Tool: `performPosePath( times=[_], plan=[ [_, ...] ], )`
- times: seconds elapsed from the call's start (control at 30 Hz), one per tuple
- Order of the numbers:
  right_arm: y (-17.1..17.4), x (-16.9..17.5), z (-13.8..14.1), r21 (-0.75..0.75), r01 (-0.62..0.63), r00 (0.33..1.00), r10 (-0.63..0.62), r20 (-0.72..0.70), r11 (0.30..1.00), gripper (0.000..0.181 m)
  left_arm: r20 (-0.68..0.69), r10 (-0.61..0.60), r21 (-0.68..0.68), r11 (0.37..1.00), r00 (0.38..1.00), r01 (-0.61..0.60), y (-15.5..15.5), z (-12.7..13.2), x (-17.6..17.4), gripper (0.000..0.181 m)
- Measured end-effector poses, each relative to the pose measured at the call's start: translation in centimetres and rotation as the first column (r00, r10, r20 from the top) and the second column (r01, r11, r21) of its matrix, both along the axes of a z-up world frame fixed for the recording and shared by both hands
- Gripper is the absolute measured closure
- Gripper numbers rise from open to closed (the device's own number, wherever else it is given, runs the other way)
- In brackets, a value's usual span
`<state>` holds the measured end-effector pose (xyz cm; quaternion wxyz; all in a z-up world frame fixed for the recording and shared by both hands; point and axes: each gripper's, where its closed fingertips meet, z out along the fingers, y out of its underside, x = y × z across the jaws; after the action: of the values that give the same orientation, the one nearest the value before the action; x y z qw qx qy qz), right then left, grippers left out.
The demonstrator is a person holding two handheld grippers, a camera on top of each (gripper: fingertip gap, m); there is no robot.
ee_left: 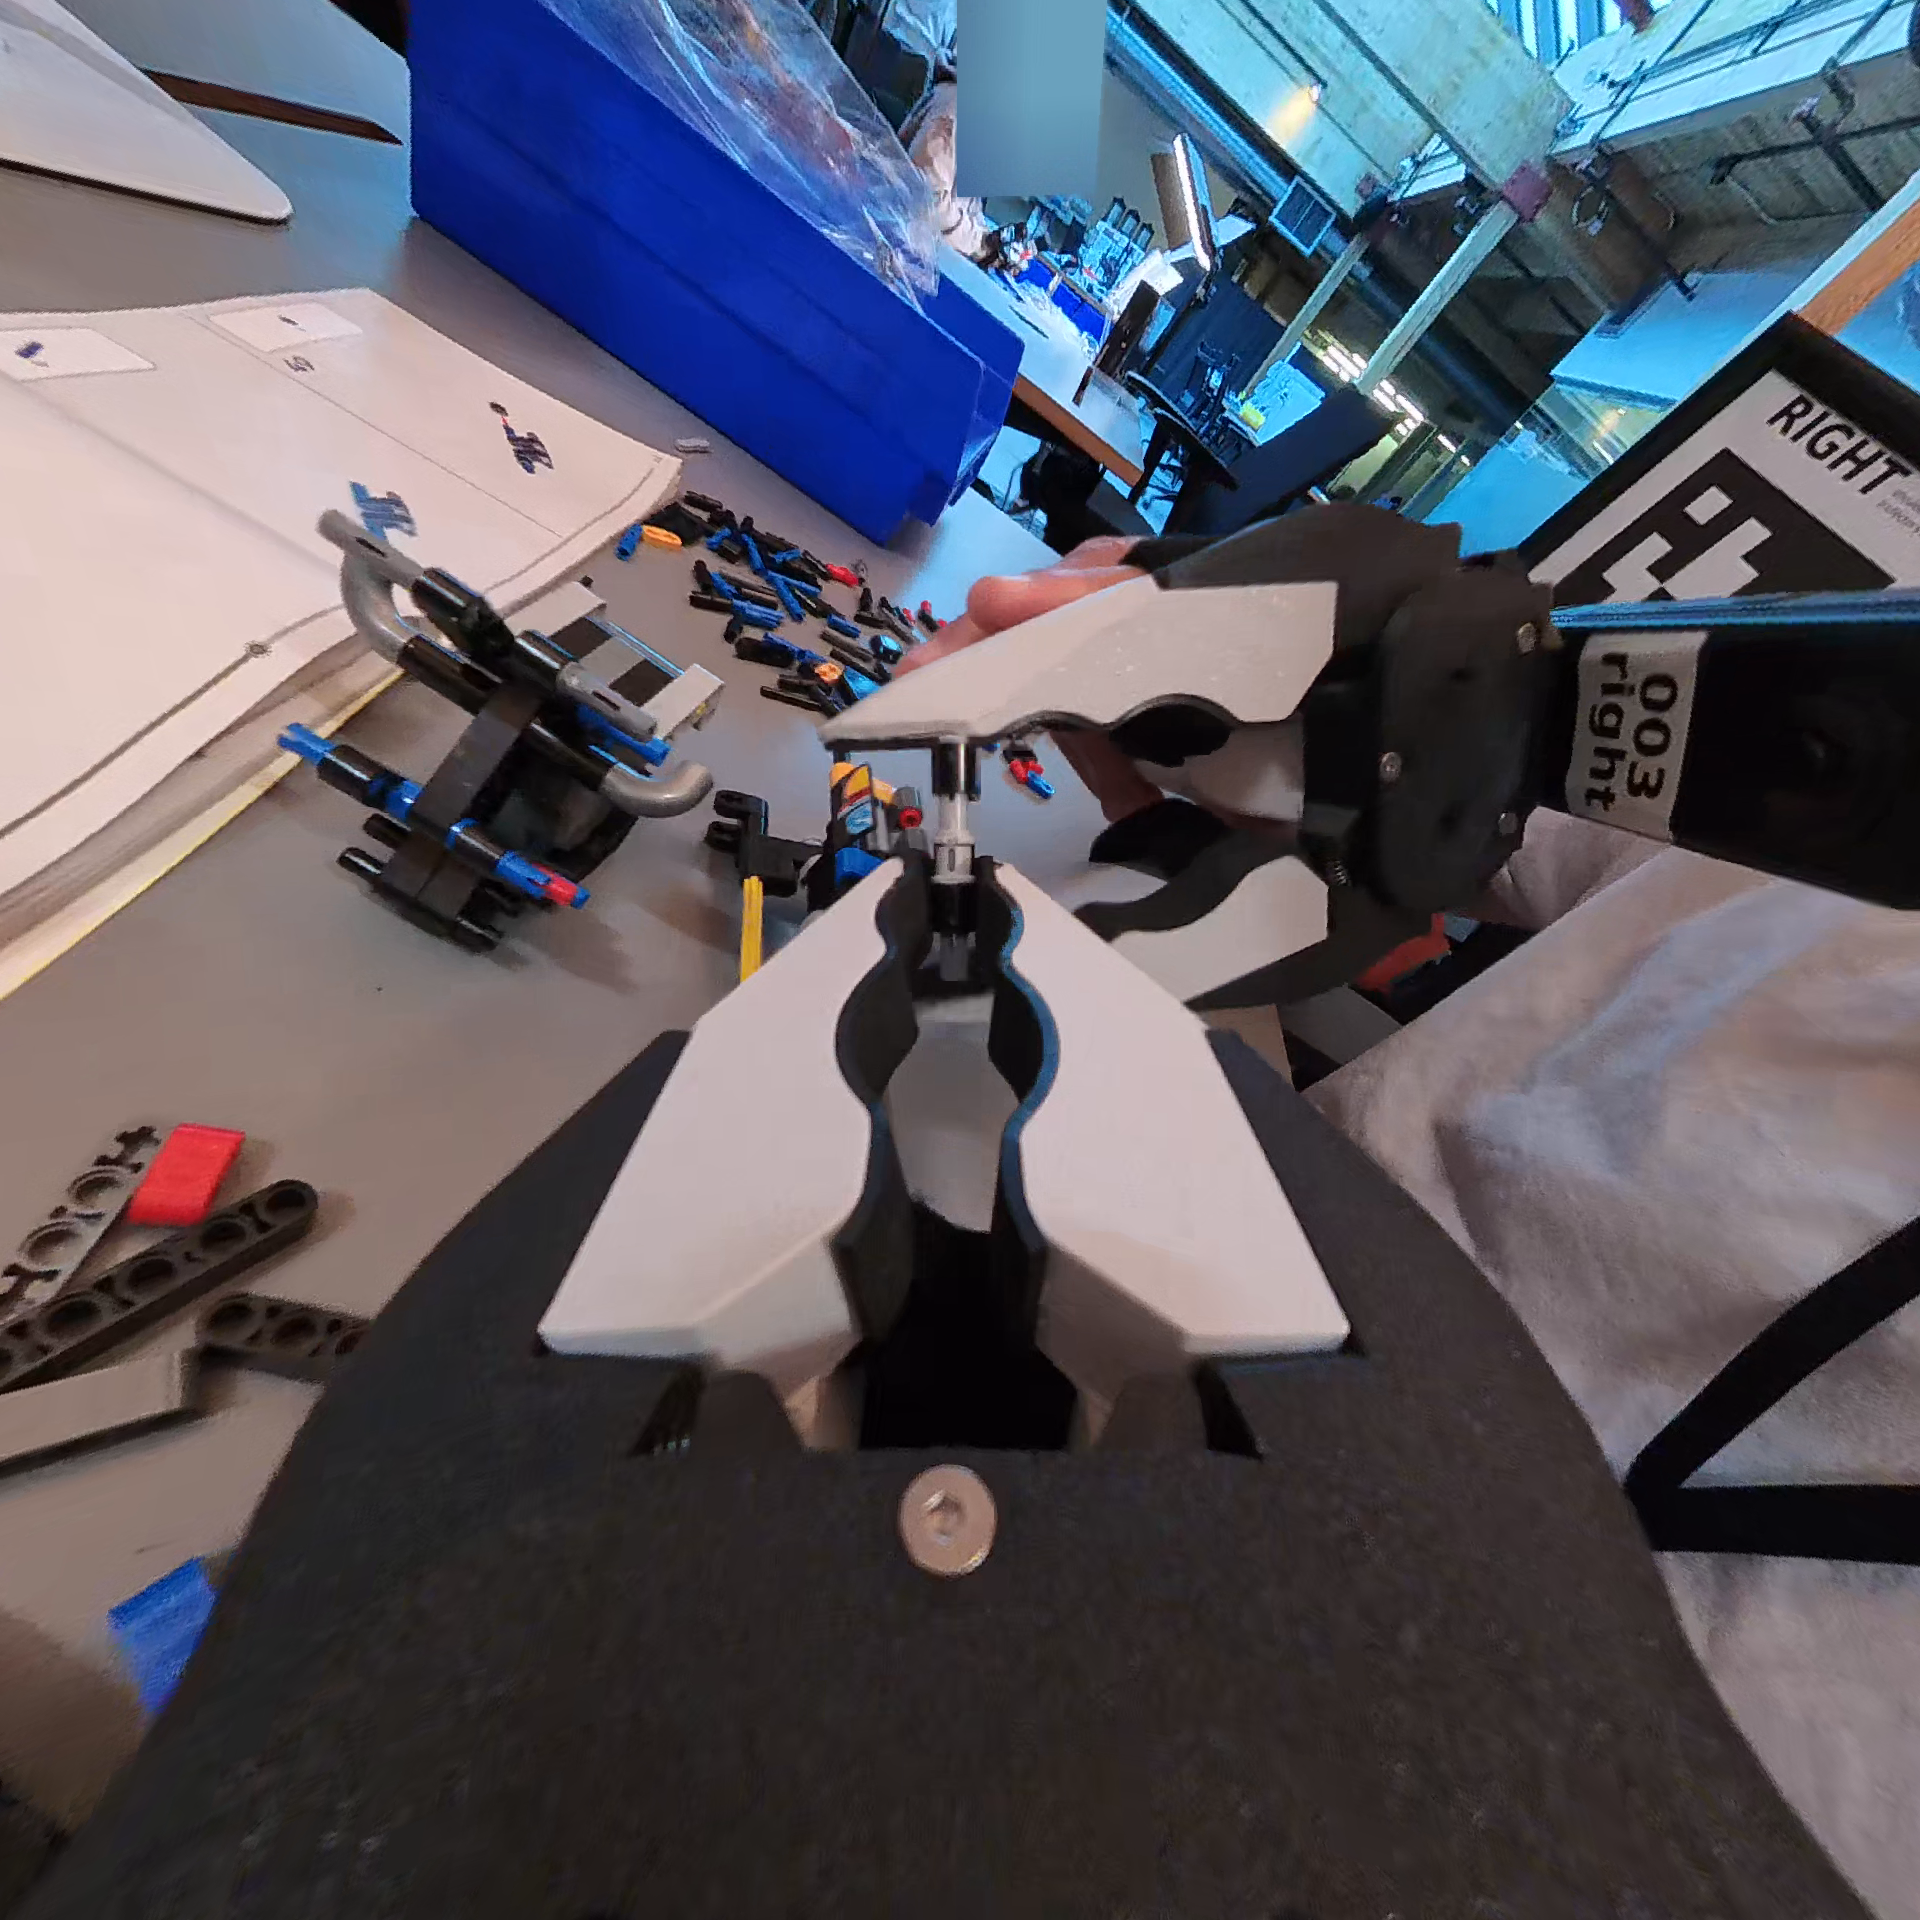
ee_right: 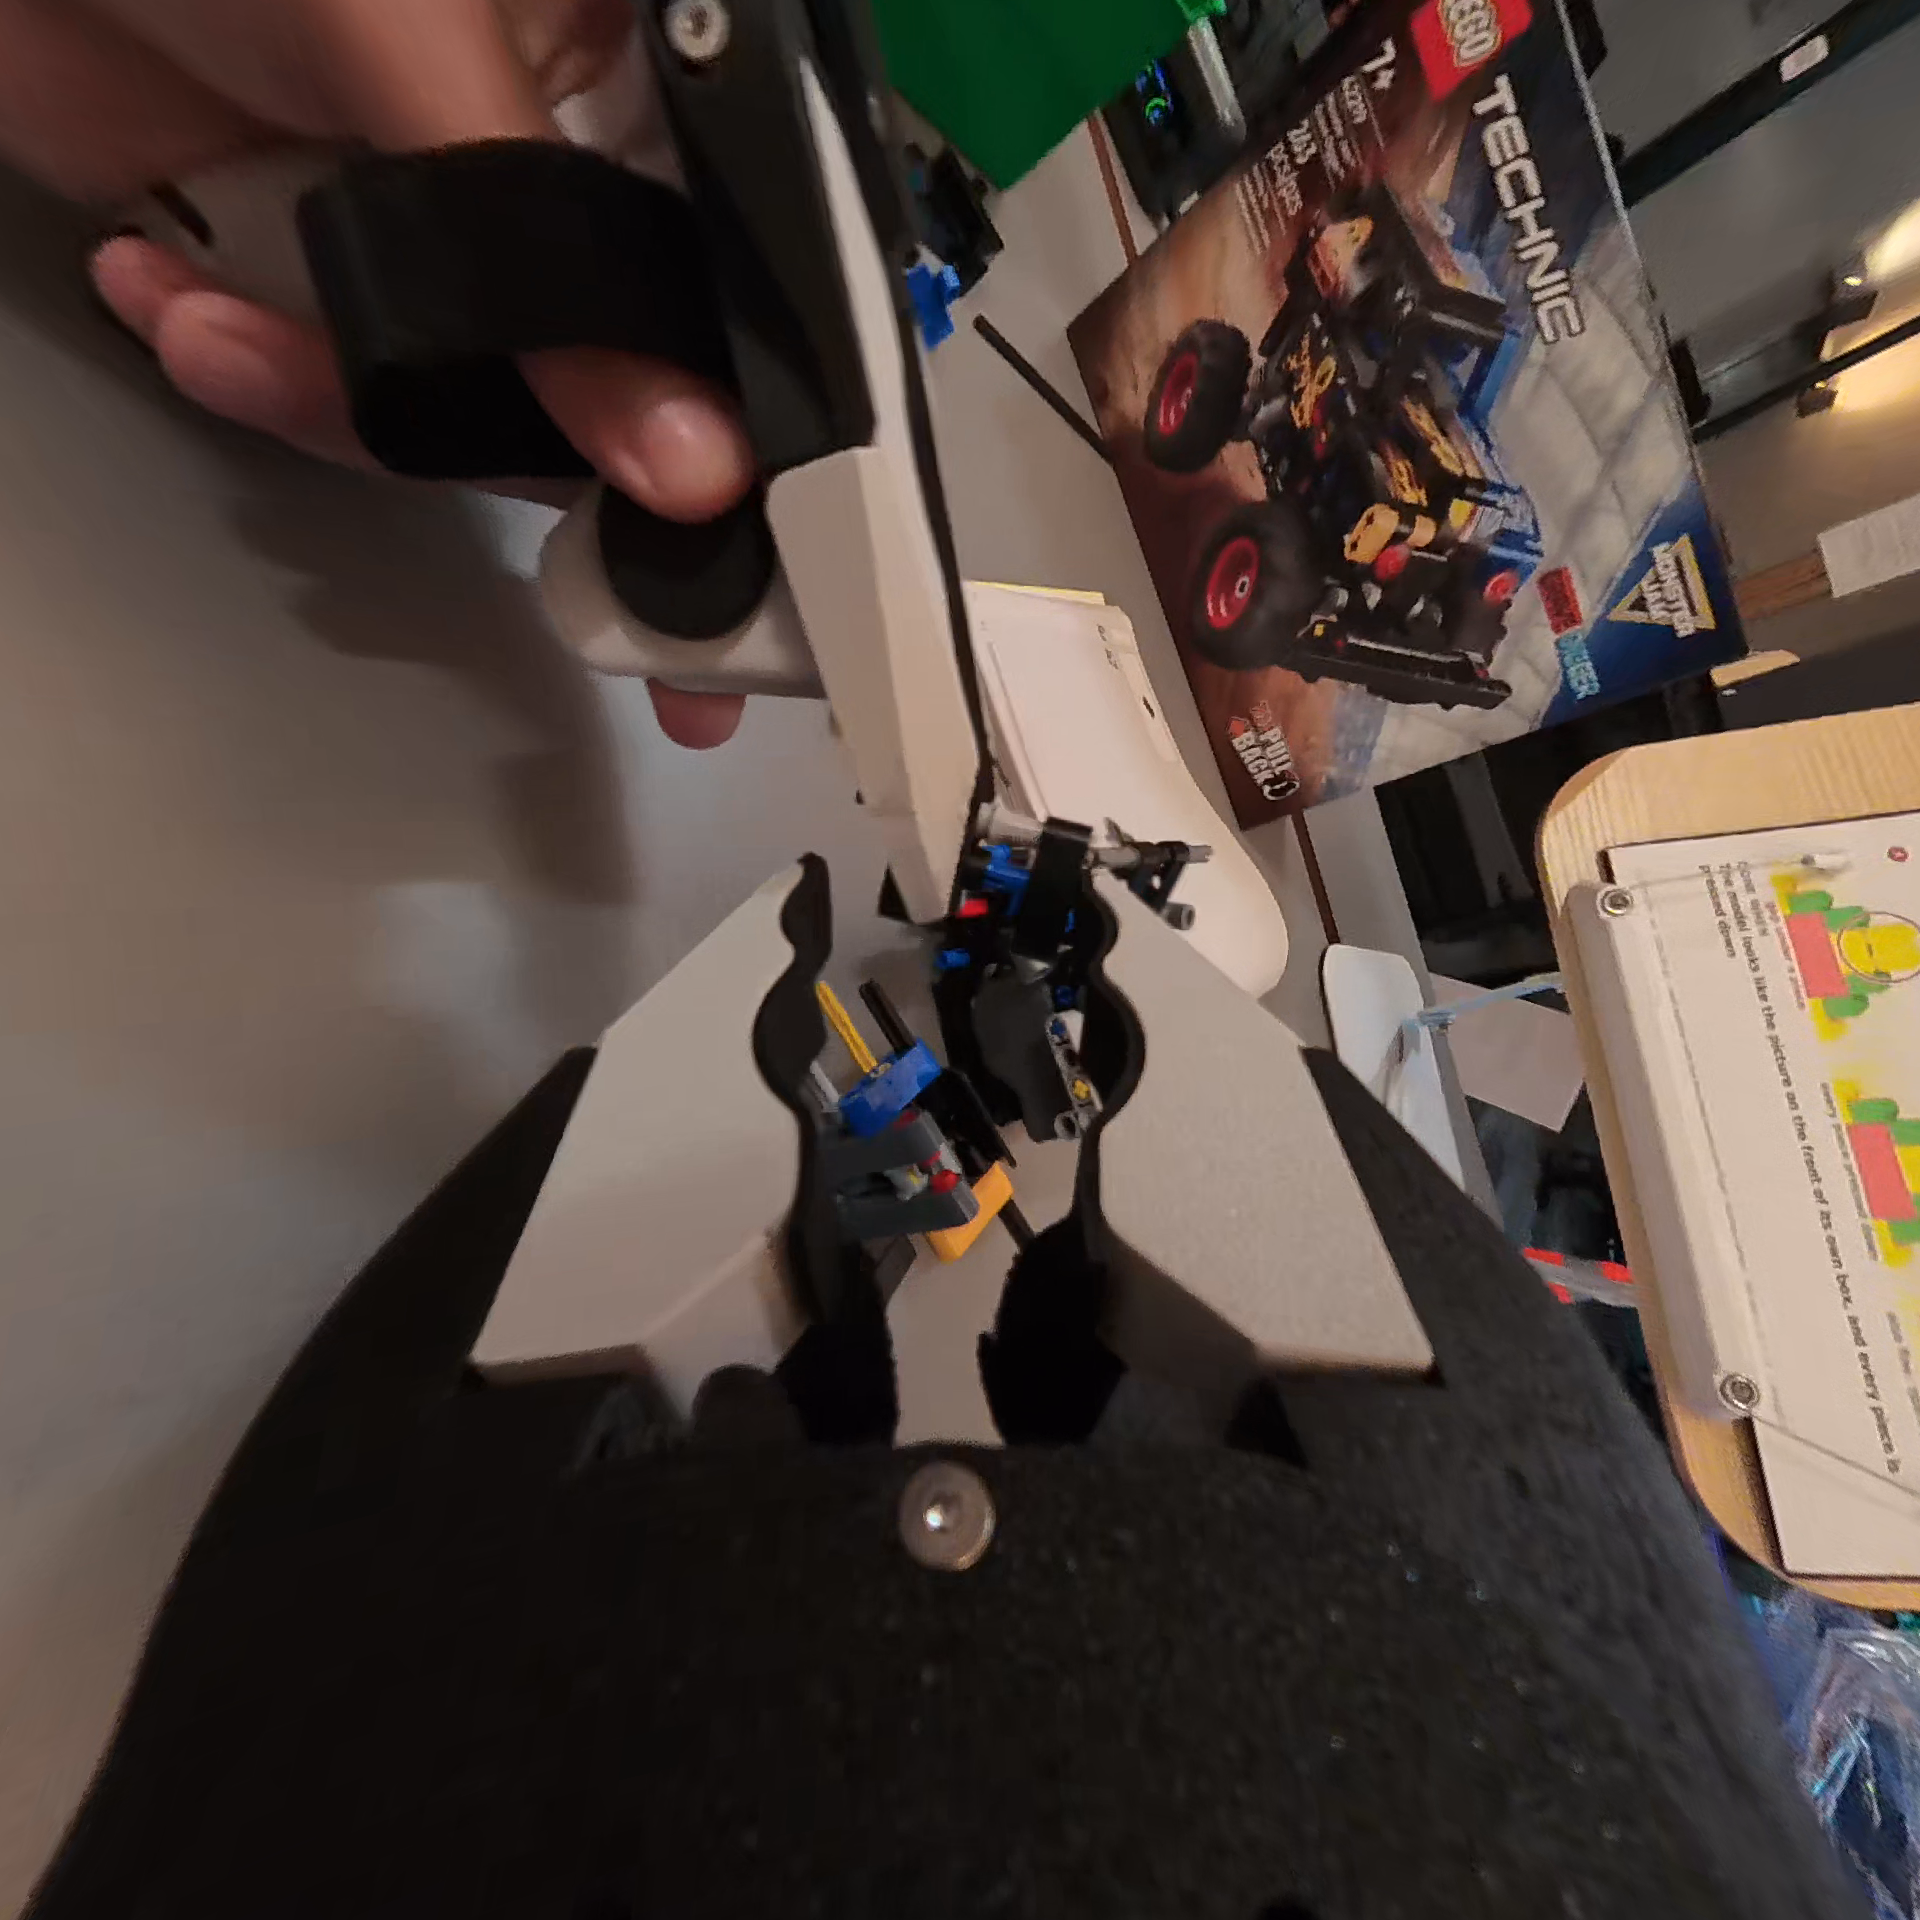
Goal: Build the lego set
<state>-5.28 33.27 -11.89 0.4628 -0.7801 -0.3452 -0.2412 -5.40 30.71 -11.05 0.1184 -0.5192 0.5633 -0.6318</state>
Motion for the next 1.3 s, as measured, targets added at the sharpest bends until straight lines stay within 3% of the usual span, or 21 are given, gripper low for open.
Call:
performPosePath(
  times=[0.07, 0.5, 0.83, 0.9, 0.97, 1.07, 1.3],
  plan=[
    [0.0, 0.3, 0.4, 0.019, 0.014, 1.000, -0.014, 0.025, 1.000, 0.146, 0.005, -0.003, 0.018, 1.000, 1.000, 0.003, -0.3, 0.0, 0.0, 0.175],
    [-0.2, 0.4, -0.7, -0.004, -0.004, 0.994, 0.004, 0.108, 1.000, 0.148, -0.028, 0.007, 0.156, 0.988, 1.000, -0.003, -0.7, -1.2, 0.0, 0.175],
    [0.1, 0.5, -1.3, -0.023, -0.018, 0.993, 0.021, 0.119, 1.000, 0.147, -0.068, -0.004, 0.152, 0.988, 0.998, 0.014, -0.4, -1.7, 0.2, 0.175],
    [0.0, 0.2, -1.4, -0.043, -0.039, 0.997, 0.042, 0.069, 0.998, 0.147, -0.055, -0.024, 0.136, 0.990, 0.998, 0.031, -0.2, -1.3, 0.0, 0.175],
    [-0.1, 0.6, -2.0, -0.052, -0.049, 0.989, 0.056, 0.140, 0.997, 0.147, -0.021, 0.009, 0.112, 0.994, 1.000, -0.006, 0.9, -0.2, 0.0, 0.165],
    [-0.1, -0.4, -1.8, -0.017, -0.096, 0.972, 0.097, 0.216, 0.995, 0.147, -0.014, 0.004, 0.112, 0.994, 1.000, -0.002, 0.8, 0.1, 0.0, 0.166],
    [0.1, -0.1, -0.2, 0.087, -0.101, 0.944, 0.068, 0.322, 0.991, 0.147, 0.061, -0.012, 0.216, 0.976, 0.998, -0.002, 0.4, 1.1, -0.6, 0.176]
  ],
)
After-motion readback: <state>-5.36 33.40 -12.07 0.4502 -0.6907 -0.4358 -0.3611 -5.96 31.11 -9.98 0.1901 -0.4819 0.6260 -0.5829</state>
